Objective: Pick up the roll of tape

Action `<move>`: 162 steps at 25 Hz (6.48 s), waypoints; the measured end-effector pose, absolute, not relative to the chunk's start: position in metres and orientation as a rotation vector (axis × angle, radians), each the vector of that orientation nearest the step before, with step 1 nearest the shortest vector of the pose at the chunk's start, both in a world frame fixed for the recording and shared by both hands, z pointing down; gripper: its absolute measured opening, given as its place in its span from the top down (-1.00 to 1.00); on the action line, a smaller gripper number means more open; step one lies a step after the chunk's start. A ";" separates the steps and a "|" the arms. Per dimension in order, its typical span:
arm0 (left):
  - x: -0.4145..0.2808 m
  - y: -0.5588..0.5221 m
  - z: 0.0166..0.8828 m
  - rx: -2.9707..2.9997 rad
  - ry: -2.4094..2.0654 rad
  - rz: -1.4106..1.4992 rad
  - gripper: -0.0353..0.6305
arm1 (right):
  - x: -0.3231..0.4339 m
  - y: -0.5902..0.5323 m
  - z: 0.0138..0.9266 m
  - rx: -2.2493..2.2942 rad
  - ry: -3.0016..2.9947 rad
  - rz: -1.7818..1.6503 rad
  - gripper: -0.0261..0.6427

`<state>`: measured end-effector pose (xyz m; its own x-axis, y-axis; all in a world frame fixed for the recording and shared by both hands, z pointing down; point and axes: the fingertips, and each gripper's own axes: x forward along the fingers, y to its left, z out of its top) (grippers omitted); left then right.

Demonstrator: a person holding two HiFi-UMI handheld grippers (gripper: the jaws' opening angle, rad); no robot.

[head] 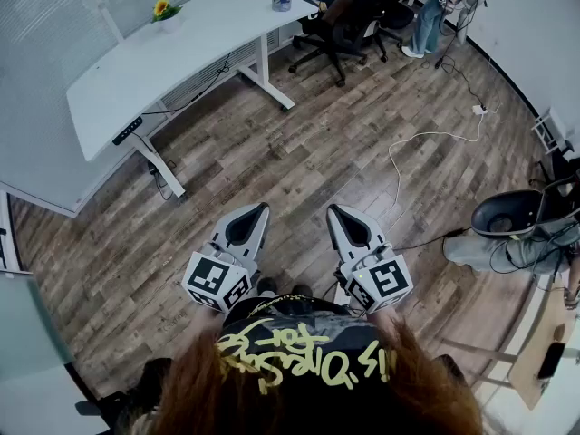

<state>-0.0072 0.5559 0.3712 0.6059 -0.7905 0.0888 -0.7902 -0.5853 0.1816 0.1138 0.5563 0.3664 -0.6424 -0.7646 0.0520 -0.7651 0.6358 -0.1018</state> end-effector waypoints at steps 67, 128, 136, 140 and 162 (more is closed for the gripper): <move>-0.060 0.383 0.385 2.669 -1.410 0.013 0.15 | 0.050 0.382 0.391 1.286 -2.914 0.193 0.20; -0.041 -0.057 0.377 2.719 -1.459 -0.018 0.19 | 0.080 -0.056 0.376 1.240 -2.959 0.081 0.21; -0.077 -0.174 0.365 2.744 -1.390 0.018 0.19 | 0.041 -0.167 0.366 1.299 -2.943 0.111 0.21; -0.082 -0.215 0.362 2.763 -1.347 0.025 0.19 | 0.036 -0.205 0.363 1.342 -2.921 0.118 0.21; -0.099 -0.316 0.385 2.752 -1.245 0.059 0.19 | 0.018 -0.306 0.384 1.400 -2.859 0.185 0.21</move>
